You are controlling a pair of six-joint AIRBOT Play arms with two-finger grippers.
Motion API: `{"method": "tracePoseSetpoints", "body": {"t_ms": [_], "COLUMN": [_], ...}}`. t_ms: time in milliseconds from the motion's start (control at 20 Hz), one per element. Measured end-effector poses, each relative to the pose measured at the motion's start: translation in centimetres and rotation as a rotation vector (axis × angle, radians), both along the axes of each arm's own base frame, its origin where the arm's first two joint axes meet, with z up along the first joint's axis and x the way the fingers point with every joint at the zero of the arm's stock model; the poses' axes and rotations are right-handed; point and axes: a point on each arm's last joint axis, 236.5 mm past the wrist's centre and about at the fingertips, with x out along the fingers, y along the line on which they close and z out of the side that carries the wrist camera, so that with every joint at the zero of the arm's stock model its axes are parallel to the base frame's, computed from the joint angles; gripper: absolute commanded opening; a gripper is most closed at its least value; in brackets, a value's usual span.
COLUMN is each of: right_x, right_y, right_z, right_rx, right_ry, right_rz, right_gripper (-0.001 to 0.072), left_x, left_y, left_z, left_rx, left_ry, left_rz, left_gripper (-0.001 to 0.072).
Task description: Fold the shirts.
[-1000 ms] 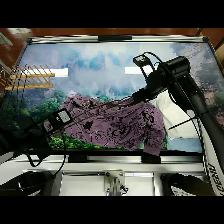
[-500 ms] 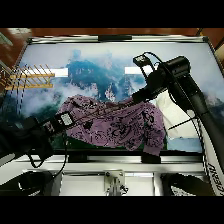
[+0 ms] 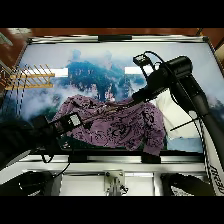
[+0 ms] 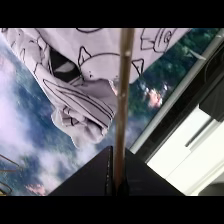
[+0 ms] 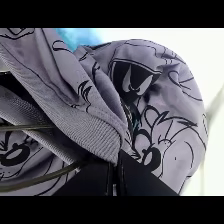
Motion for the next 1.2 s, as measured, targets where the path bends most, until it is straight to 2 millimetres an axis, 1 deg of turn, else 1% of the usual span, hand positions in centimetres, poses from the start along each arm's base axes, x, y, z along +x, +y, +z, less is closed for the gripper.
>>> {"method": "tracePoseSetpoints", "body": {"t_ms": [200, 400, 550, 650, 850, 1050, 1200], "right_x": [-0.7, -2.4, -3.7, -4.4, -5.3, -5.7, -6.0], "right_y": [0.2, 1.9, 3.2, 3.7, 3.8, 3.8, 3.9], "right_z": [2.7, 6.1, 8.4, 9.5, 11.4, 12.8, 13.4], "right_rx": [0.026, 0.069, 0.093, 0.107, 0.131, 0.153, 0.171], "right_ry": [-0.066, -0.148, -0.216, -0.249, -0.297, -0.339, -0.355], "right_rz": [0.051, 0.17, 0.237, 0.263, 0.275, 0.278, 0.281], "right_gripper": [0.0074, 0.0074, 0.0074, 0.0073, 0.0073, 0.0073, 0.0074], "left_x": [1.2, 2.1, 2.5, 2.7, 2.7, 2.7, 3.1], "left_y": [-1.6, -3.6, -4.4, -5.0, -6.6, -7.7, -8.6], "left_z": [-0.3, -0.3, -0.3, -0.2, -0.5, -1.8, -2.8], "left_rx": [-0.029, -0.082, -0.105, -0.129, -0.193, -0.216, -0.244], "left_ry": [-0.029, -0.059, -0.073, -0.084, -0.071, -0.034, -0.014], "left_rz": [-0.023, -0.068, -0.091, -0.094, -0.075, -0.034, 0.032], "left_gripper": [0.0055, 0.0055, 0.0055, 0.0055, 0.0055, 0.0055, 0.0055]}}
